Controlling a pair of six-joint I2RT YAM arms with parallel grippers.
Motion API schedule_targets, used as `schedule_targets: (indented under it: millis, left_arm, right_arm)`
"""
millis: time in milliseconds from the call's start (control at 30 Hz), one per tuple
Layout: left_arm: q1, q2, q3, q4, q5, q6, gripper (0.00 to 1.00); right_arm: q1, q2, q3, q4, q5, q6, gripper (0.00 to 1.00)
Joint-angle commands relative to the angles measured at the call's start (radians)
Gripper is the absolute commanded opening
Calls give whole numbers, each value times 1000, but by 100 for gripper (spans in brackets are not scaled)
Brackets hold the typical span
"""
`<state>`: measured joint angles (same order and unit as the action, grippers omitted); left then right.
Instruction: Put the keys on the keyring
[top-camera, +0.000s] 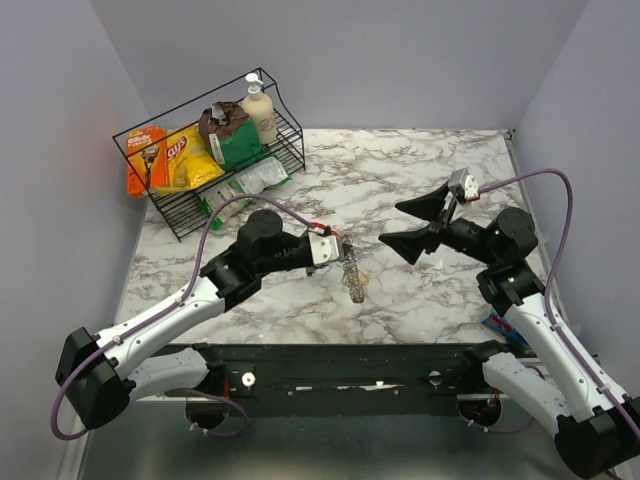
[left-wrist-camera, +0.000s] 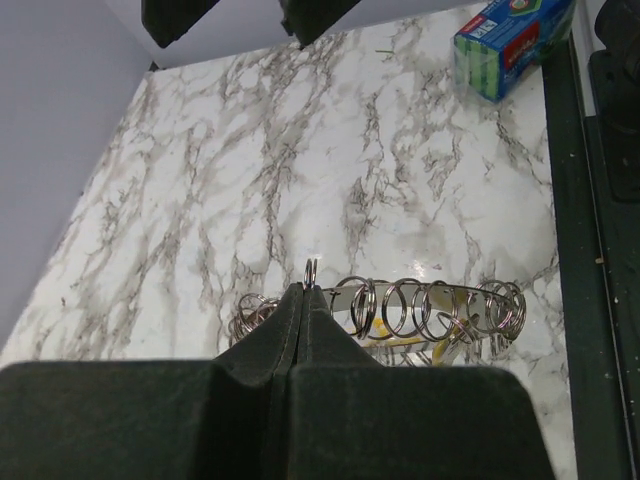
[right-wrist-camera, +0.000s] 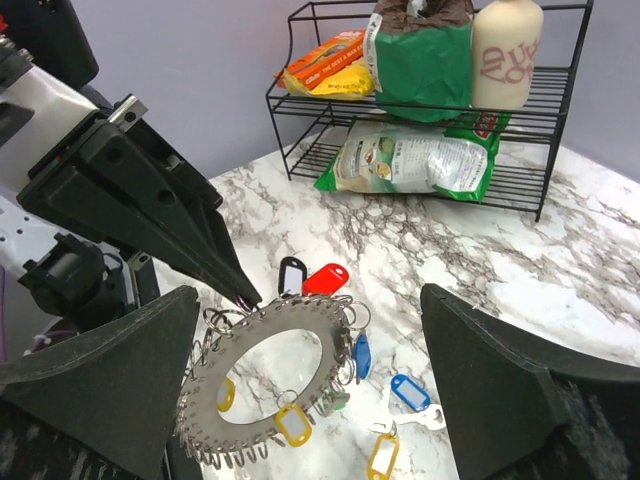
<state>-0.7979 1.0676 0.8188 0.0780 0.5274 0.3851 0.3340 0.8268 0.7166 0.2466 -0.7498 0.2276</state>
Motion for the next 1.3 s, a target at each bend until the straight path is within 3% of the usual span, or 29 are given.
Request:
schedule_targets:
  millis: [0,200,333,433,567,933,1067,1200,1267]
  left_arm:
    - [-26,-61,-36,135,-41,141,0]
    - [-41,-86,-53,129,-46,185,0]
    - [-41,-60,46,-3,-4,195,0]
    - [-41,-37,103,-116,11,216,0]
    - [-41,-41,112,-155,16,232,0]
    - [-41,-57,175,-237,131,238,0]
    - [-41,-63,186,-242,152,230,0]
    - [-41,-61,195,-244,160,219,0]
    - [-41,-58,201,-245,164,213,0]
  right_arm:
    - [0,17,-5,40,-88,-5,100]
    - [0,67,26,30,-221,-33,100]
    - [31,95,63,-32,-238,-80,97]
    - [75,107,106,-134,-197,-163,92]
    - [118,120,129,-188,-155,-212,78]
    - [166,113,126,-214,-164,-300,72]
    - [169,123,129,-214,-198,-298,61]
    - [186,127,130,-221,-218,-306,59]
    - [192,127,132,-224,-223,-307,52]
